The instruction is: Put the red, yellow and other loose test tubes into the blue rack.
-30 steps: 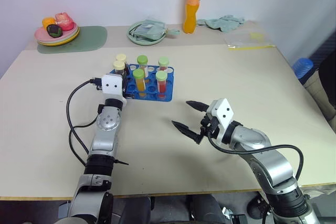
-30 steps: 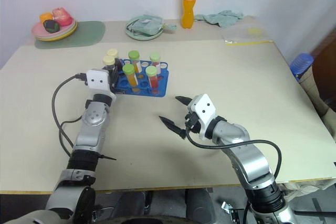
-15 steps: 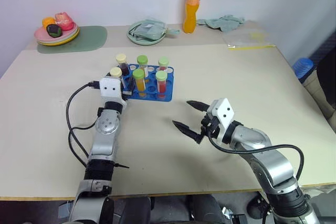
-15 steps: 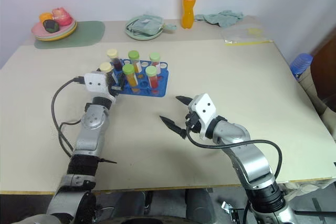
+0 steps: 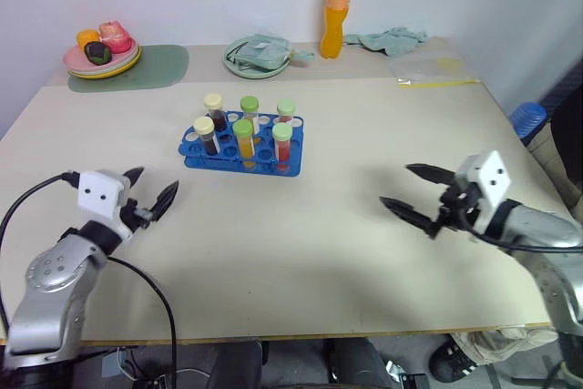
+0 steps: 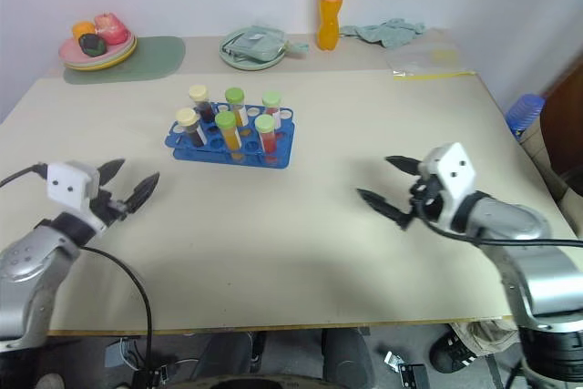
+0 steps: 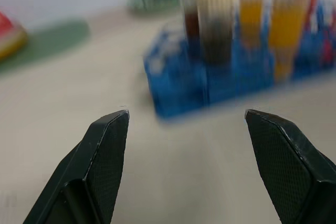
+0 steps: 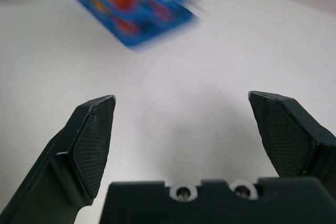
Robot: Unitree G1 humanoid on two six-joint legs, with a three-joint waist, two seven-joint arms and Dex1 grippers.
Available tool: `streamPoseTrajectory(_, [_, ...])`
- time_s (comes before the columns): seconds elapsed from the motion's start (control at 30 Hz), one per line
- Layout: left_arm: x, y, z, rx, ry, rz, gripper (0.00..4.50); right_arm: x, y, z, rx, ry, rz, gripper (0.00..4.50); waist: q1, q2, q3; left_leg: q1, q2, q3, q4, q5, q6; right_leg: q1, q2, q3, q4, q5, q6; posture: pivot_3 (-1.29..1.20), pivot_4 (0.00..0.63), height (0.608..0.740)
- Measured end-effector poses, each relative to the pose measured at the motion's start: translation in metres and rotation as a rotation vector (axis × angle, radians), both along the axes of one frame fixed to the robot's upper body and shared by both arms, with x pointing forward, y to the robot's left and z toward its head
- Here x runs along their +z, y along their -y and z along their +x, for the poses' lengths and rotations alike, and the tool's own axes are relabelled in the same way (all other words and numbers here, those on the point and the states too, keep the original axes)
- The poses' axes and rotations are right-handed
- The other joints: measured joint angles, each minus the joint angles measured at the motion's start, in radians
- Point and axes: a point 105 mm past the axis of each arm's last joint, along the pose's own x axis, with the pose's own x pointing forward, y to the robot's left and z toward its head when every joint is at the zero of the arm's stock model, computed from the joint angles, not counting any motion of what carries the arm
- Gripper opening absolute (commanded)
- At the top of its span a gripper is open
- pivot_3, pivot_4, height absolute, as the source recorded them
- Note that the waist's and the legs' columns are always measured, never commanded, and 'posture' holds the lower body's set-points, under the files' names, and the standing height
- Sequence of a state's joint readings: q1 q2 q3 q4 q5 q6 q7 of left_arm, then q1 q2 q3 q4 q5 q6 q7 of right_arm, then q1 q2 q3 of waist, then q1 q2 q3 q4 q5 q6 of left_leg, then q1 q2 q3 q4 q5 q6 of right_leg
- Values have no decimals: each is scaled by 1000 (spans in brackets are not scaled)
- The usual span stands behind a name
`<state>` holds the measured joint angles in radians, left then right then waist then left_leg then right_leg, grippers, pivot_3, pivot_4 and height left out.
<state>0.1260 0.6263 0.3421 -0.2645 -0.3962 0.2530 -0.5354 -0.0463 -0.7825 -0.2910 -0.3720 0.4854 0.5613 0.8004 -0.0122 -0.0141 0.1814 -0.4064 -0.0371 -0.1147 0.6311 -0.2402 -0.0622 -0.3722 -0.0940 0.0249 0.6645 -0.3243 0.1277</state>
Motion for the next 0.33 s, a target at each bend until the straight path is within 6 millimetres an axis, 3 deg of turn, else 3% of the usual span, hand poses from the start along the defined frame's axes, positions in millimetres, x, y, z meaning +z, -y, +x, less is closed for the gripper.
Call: streamPoseTrajectory(0.33, [-6,2,-3,20,-11,5,3620,-5,7,2,4,-6,1,4500,-1,0,0,0,0,0,0,0,0,0,0,0,0,0,0,0,150,740])
